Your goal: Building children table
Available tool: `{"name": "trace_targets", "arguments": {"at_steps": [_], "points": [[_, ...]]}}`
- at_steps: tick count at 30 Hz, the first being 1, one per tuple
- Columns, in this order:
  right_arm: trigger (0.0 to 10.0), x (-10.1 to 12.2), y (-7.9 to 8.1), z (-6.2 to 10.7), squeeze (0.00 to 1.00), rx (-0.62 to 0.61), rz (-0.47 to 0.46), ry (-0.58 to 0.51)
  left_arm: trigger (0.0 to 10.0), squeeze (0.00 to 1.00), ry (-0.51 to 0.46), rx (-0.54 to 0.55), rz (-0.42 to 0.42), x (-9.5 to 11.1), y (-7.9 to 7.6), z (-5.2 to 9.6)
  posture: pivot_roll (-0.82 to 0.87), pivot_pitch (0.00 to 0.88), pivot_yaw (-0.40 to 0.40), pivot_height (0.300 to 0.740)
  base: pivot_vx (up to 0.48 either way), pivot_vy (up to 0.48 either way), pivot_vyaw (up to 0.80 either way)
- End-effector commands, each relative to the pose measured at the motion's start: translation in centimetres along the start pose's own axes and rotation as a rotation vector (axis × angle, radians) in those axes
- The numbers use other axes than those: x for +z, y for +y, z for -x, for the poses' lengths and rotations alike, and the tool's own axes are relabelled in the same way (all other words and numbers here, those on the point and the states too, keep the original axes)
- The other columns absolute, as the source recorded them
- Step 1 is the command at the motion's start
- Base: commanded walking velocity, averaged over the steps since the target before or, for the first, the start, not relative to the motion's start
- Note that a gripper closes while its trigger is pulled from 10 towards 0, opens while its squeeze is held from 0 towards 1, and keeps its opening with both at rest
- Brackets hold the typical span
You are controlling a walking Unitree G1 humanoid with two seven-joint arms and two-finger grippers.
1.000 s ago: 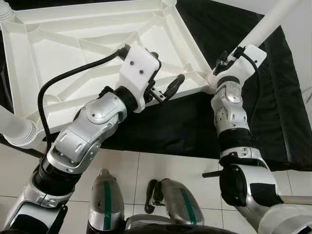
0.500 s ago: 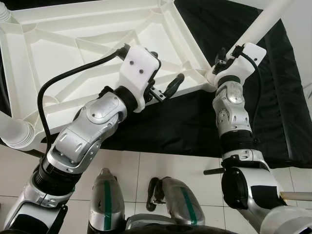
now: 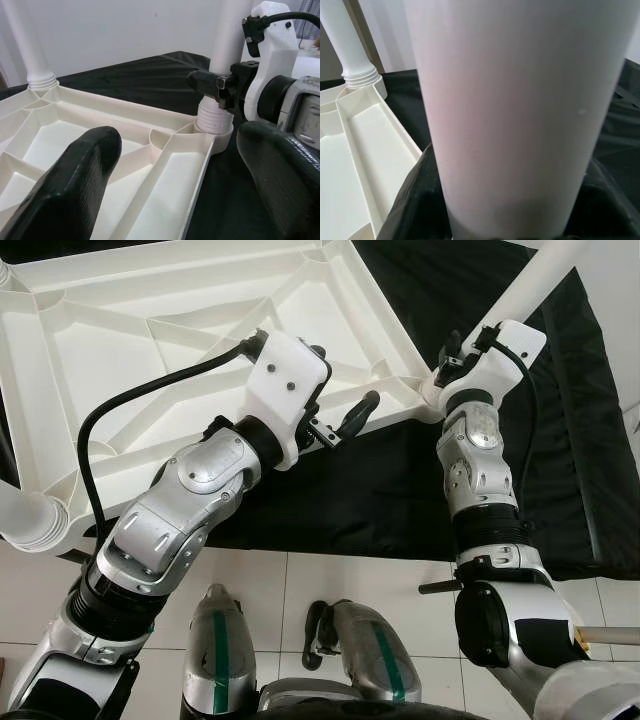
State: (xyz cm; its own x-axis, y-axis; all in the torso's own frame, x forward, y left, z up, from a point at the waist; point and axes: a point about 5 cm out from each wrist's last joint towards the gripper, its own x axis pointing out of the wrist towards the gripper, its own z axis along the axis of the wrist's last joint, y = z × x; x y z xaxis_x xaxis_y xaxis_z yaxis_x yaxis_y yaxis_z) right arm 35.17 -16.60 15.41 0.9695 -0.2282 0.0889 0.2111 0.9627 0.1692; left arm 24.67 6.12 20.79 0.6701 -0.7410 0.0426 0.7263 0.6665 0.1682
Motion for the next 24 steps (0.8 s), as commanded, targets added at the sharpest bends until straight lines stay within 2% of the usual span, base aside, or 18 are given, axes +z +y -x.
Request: {"name": "trace_targets", "arguments": {"at_steps": [1,6,11,12,13,14,24], "points": [[10.0,-1.8,-0.9,0.6,0.0,-0.034,0.02,0.081,10.0,0.0,-0.01,-0.1,-0.011,0.3,-0.8,0.0,0.16,0.081,-0.122,0.74,0.0,0.0,0.0],[10.0,-2.7,-1.1,1.1,0.0,-0.076,0.037,0.107,10.0,0.0,-0.012,-0.101,-0.014,0.4,-0.8,0.0,0.16,0.079,-0.122,0.74,0.0,0.0,0.0],[10.0,-2.9,-0.9,1.3,0.02,-0.068,0.026,0.11,10.0,0.0,-0.012,-0.099,-0.013,0.4,-0.7,0.0,0.16,0.079,-0.122,0.74,0.0,0.0,0.0],[10.0,-2.9,-0.9,1.4,0.47,-0.059,0.016,0.105,10.0,0.0,-0.013,-0.1,-0.013,0.4,-0.8,0.0,0.16,0.078,-0.122,0.74,0.0,0.0,0.0],[10.0,-2.9,-0.9,1.4,0.47,-0.059,0.016,0.105,10.0,0.0,-0.013,-0.1,-0.013,0.4,-0.8,0.0,0.16,0.078,-0.122,0.74,0.0,0.0,0.0],[10.0,-2.8,-0.8,1.4,1.0,-0.051,0.01,0.101,10.0,0.0,-0.013,-0.1,-0.013,0.4,-0.8,0.0,0.16,0.078,-0.122,0.74,0.0,0.0,0.0],[10.0,-2.5,-0.8,1.4,1.0,-0.036,0.002,0.083,10.0,0.0,-0.015,-0.101,-0.011,0.5,-0.8,0.0,0.16,0.08,-0.125,0.74,0.0,0.0,0.0]]}}
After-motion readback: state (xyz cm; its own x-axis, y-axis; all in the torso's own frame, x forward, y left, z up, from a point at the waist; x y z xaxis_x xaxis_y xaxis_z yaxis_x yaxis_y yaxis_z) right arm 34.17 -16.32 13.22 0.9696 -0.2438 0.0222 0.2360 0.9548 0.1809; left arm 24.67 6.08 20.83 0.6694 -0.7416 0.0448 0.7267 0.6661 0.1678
